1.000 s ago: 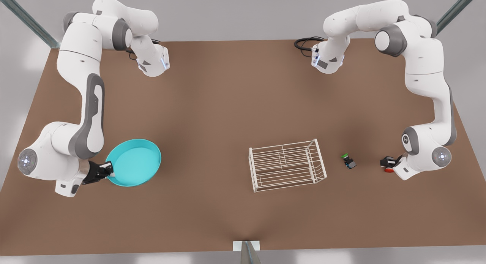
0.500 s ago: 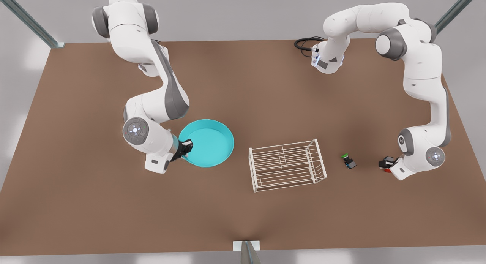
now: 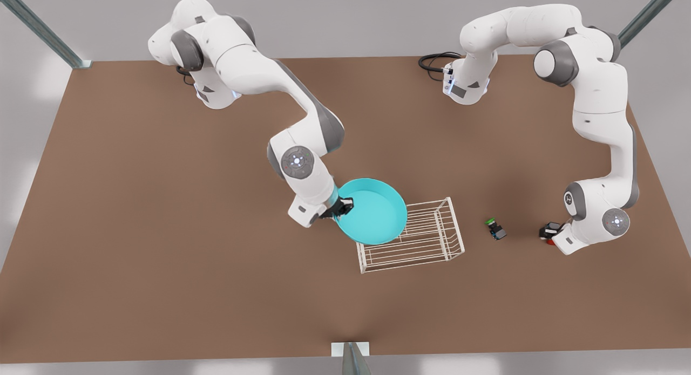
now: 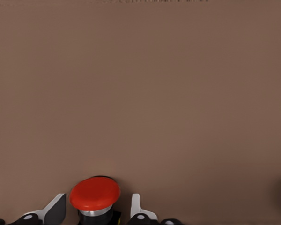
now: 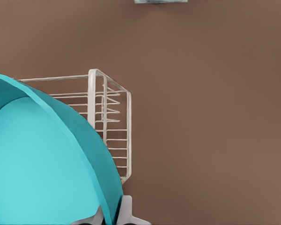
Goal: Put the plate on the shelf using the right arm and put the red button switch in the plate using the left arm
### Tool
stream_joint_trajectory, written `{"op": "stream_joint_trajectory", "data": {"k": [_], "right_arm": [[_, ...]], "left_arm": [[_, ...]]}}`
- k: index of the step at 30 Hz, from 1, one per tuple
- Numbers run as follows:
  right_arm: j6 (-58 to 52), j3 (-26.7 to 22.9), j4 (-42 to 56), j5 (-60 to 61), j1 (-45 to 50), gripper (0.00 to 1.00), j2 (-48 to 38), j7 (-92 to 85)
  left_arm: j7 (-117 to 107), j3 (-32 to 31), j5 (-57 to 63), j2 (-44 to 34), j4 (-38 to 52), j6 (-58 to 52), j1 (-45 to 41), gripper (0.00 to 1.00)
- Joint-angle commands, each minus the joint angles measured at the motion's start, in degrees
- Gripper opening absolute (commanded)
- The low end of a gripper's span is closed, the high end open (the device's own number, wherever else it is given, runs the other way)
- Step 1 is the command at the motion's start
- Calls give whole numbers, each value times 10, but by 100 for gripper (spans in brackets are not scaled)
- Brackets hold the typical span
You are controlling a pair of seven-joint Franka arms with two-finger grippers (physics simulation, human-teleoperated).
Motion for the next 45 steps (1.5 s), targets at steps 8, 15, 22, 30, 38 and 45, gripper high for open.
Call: {"op": "stream_joint_trajectory", "data": {"k": [8,15,22,30,38,45], "right_arm": [[212,-13,2,-7,66,14,39,403],[234,-27,2,-7,97,15,49,411],[233,-28,-6,-9,94,100,44,403],[-285,42,-90,-83,-259,100,-238,-214],[-428,39,-84,-159,-291,100,-254,-166],[-409,54,-79,-159,-276,100,-245,-158]], "left_arm": [[4,0,1,-4,-5,-6,0,64],[4,0,1,-2,-4,-5,3,47],[4,-1,-6,-19,-3,-24,4,46],[-33,-77,-44,-100,9,-86,4,46],[-265,-199,-47,-126,68,-202,4,46],[-448,-287,-43,-140,84,-239,-1,46]]}}
